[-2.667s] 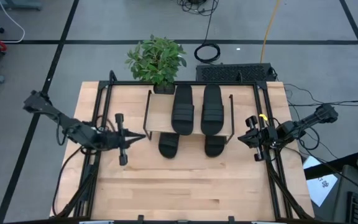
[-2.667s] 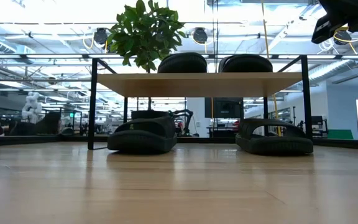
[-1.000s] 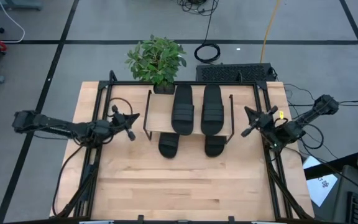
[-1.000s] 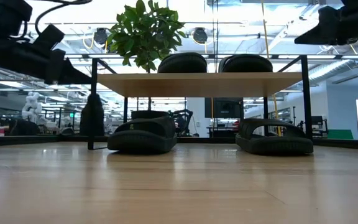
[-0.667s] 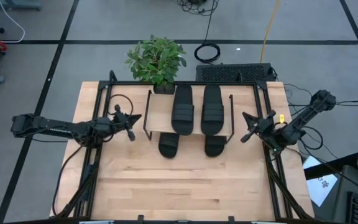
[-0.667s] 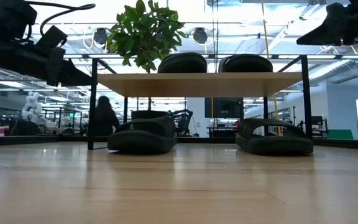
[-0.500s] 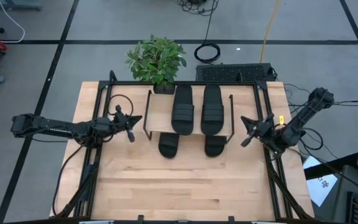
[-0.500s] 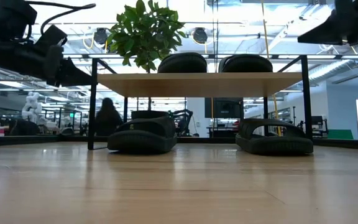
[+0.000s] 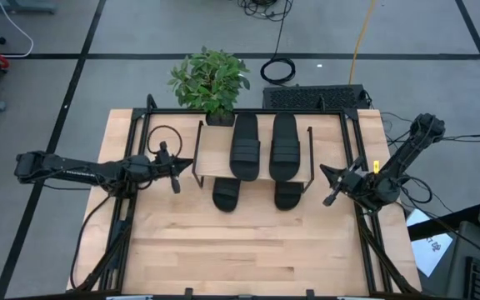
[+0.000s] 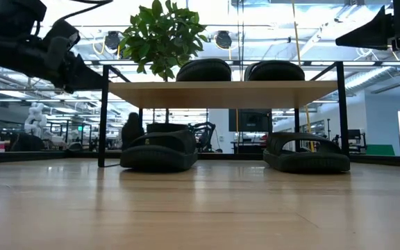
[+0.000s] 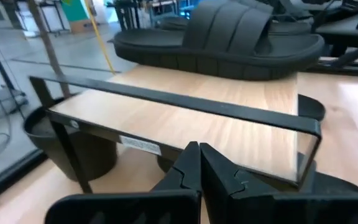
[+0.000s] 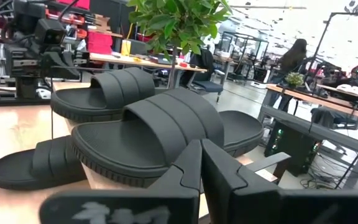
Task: Pick and place slides into the shelf
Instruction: Adjust the shelf, then return to Home Position
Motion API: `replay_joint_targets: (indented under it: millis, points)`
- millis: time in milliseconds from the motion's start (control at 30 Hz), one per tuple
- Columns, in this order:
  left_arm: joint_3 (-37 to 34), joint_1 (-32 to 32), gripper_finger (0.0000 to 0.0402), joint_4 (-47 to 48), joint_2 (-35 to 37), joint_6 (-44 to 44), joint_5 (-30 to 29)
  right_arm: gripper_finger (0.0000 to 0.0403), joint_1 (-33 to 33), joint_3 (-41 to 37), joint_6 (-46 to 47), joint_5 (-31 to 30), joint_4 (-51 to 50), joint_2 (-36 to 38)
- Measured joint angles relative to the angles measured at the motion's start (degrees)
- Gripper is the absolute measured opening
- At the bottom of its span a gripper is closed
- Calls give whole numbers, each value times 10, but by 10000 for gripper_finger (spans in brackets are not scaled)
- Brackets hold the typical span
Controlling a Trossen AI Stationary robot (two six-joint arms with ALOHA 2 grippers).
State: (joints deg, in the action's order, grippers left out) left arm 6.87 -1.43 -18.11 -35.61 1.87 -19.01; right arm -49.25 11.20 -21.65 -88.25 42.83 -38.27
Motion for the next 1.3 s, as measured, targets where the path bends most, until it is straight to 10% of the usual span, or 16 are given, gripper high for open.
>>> replay_joint_targets:
  millis: [1000,1300]
  points:
    - [1,38,0,-10,-56,8,37,0,0,-18,19,1,6,-1]
    - [1,38,0,34,-53,-40,-128,0,-6,-18,7,4,7,2]
